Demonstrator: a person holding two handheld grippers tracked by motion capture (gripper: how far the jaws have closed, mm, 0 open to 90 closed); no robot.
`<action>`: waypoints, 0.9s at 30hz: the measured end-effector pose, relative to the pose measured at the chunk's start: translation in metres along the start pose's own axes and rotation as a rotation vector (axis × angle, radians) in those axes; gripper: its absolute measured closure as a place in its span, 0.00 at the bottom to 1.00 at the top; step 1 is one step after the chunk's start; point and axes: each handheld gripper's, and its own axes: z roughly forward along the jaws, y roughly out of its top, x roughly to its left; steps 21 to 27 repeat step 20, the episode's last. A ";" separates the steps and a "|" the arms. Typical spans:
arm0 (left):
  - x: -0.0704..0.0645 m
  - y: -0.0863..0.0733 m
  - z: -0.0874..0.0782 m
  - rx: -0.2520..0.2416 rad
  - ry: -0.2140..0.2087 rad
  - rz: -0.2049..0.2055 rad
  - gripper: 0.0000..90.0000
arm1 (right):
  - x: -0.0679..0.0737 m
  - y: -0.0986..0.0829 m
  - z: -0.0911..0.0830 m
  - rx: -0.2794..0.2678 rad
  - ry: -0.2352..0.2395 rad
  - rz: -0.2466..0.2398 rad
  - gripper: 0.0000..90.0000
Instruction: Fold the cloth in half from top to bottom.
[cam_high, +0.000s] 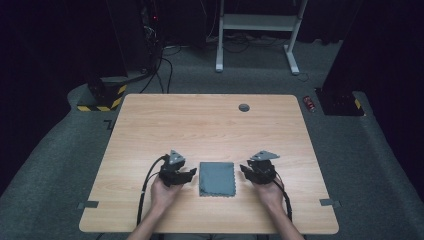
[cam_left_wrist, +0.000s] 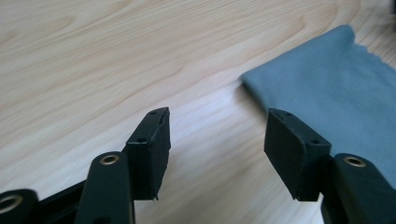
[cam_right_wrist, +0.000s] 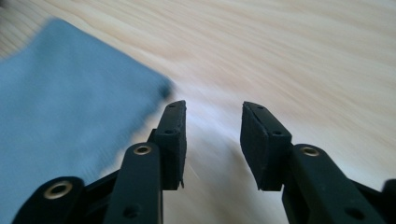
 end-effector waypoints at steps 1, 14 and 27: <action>0.005 -0.005 -0.005 0.000 0.016 -0.004 0.45 | -0.003 -0.005 -0.004 0.001 -0.015 0.014 0.66; 0.034 -0.043 -0.031 -0.010 0.171 -0.041 0.34 | -0.018 -0.049 -0.038 -0.004 -0.130 0.067 0.44; 0.034 -0.043 -0.031 -0.011 0.168 -0.042 0.33 | -0.018 -0.049 -0.037 -0.001 -0.127 0.068 0.41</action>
